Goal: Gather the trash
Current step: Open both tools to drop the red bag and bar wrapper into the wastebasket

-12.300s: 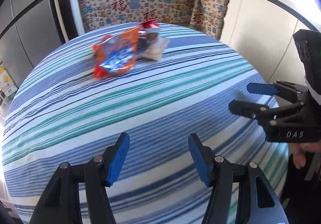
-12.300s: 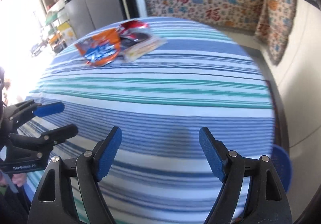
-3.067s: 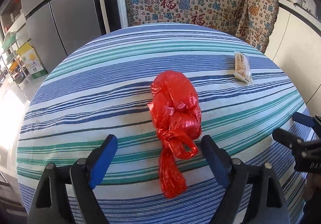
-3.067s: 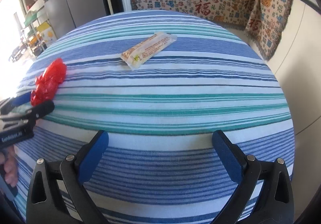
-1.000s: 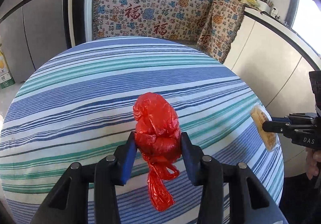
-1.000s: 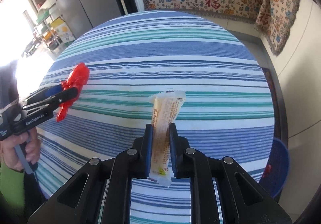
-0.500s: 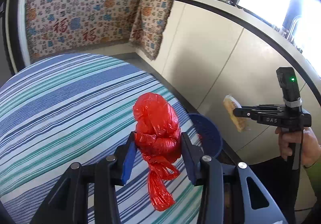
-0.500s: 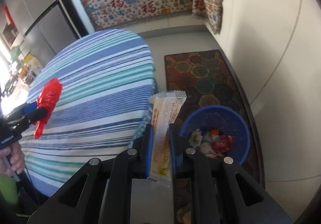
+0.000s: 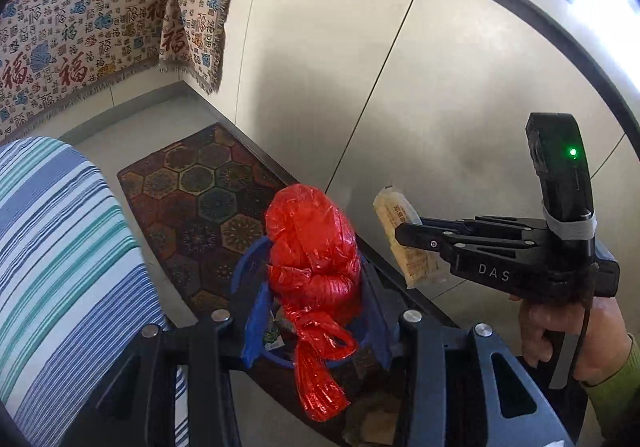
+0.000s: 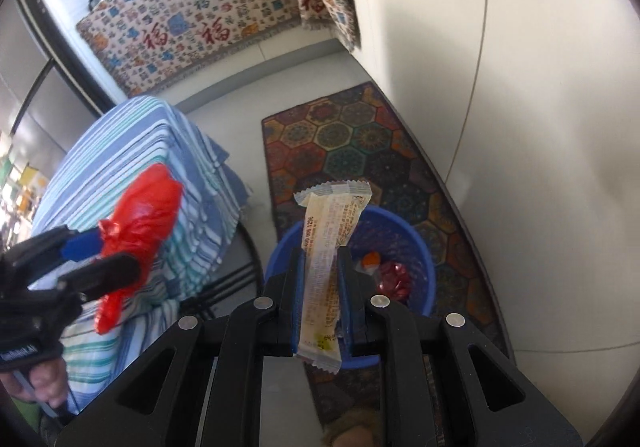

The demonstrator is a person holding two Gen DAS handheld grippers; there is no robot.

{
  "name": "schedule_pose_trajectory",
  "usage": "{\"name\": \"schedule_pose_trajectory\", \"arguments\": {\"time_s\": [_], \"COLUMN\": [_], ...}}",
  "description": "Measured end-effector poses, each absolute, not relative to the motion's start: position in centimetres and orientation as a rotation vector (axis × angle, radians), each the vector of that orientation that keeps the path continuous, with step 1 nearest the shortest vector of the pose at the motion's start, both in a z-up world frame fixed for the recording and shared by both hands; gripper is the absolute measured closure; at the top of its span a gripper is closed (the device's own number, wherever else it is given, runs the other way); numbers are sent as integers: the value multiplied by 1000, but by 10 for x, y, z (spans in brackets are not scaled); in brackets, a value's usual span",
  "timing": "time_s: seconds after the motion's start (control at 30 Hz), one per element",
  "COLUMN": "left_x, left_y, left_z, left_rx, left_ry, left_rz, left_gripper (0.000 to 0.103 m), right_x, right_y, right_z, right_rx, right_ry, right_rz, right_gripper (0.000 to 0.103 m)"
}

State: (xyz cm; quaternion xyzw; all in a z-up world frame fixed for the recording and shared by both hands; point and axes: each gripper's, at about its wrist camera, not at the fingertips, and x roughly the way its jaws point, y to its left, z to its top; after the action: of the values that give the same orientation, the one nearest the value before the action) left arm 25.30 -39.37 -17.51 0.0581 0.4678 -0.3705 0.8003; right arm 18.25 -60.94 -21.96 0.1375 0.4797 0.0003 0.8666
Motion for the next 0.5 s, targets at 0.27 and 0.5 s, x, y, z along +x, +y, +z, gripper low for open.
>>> {"name": "schedule_pose_trajectory", "arguments": {"time_s": [0.27, 0.5], "left_x": [270, 272], "left_y": [-430, -436], "left_z": [-216, -224], "left_rx": [160, 158], "left_ry": [1053, 1043], "left_rz": [-805, -786], "left_gripper": [54, 48], "right_x": [194, 194], "right_y": [-637, -646], "right_z": [-257, -265], "right_rx": [373, 423], "right_ry": [1033, 1023], "right_rz": [8, -21], "right_gripper": [82, 35]}}
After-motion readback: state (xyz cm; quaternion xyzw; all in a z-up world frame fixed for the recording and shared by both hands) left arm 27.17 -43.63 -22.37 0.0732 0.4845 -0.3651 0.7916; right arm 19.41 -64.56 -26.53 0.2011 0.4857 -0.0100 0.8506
